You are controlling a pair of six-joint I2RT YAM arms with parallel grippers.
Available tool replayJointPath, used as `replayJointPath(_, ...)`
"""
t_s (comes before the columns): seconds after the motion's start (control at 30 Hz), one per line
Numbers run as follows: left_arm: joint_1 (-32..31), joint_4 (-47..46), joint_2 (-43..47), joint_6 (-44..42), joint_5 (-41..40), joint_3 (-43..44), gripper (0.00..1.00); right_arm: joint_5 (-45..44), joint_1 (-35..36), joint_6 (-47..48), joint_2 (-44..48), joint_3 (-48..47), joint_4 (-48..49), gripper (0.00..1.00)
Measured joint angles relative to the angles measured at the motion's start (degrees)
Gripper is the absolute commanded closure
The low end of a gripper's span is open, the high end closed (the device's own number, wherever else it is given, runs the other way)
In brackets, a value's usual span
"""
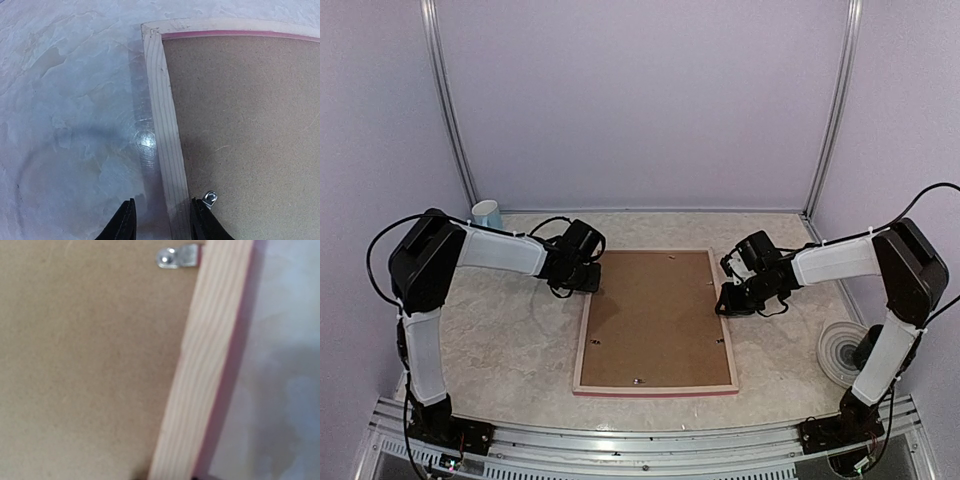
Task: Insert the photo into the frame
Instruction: Press the fastener onto the backboard.
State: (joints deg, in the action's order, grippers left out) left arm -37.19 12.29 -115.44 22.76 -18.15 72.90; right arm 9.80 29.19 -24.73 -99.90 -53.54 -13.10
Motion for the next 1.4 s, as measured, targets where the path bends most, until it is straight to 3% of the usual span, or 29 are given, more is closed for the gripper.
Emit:
replayJointPath(0.63, -1.9, 1.3, -1.6, -0.5, -3.3, 1.8, 0.7, 0.0, 0.0, 0.0, 0.0, 0.0, 0.0, 0.77)
replayJointPath(1.1, -1.9, 1.5, -1.5, -1.6, -1.2, 1.4, 0.7, 0.0, 0.0, 0.0, 0.0, 0.0, 0.0, 0.76)
replayJointPath(1.4, -1.4, 1.3, -1.6, -1.7, -0.9, 1.4, 0.89, 0.0, -0.3, 0.0, -0.2, -0.1, 0.4, 0.77)
